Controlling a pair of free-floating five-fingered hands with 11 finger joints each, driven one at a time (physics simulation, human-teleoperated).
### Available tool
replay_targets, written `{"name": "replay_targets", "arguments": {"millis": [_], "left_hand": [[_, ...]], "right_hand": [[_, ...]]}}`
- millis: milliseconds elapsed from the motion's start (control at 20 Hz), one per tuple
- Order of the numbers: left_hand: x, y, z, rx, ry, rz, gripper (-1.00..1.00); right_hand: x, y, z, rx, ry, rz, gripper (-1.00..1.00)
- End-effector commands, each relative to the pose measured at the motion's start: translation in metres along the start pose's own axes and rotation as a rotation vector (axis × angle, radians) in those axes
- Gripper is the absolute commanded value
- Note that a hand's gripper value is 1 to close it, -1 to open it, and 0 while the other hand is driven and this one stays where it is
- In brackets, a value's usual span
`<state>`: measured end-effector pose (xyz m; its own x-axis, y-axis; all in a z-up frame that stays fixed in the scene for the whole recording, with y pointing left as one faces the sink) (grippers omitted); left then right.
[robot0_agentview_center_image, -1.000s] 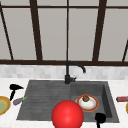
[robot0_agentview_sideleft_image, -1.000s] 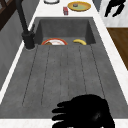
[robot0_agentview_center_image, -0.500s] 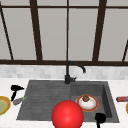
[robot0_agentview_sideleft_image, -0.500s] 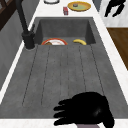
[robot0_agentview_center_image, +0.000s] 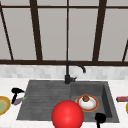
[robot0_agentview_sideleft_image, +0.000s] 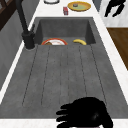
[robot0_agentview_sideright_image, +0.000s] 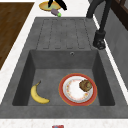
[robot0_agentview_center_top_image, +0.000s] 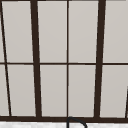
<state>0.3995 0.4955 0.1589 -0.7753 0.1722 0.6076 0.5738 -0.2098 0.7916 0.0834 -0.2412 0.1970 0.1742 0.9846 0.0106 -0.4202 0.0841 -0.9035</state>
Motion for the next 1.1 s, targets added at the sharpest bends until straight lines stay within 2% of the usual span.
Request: {"name": "replay_targets", "arguments": {"millis": [0,650,800,1050], "left_hand": [[-0.007,-0.009,-0.001,0.083,0.078,0.074,-1.0],[-0.033,-0.043,-0.004,0.113,0.088,0.171,-1.0],[-0.046,-0.061,-0.005,0.119,0.101,0.148,-1.0],[-0.046,-0.069,-0.004,0.114,0.088,0.098,-1.0]], "right_hand": [[0.0,0.0,0.0,0.0,0.0,0.0,0.0],[0.0,0.0,0.0,0.0,0.0,0.0,0.0],[0.0,0.0,0.0,0.0,0.0,0.0,0.0],[0.0,0.0,0.0,0.0,0.0,0.0,0.0]]}}
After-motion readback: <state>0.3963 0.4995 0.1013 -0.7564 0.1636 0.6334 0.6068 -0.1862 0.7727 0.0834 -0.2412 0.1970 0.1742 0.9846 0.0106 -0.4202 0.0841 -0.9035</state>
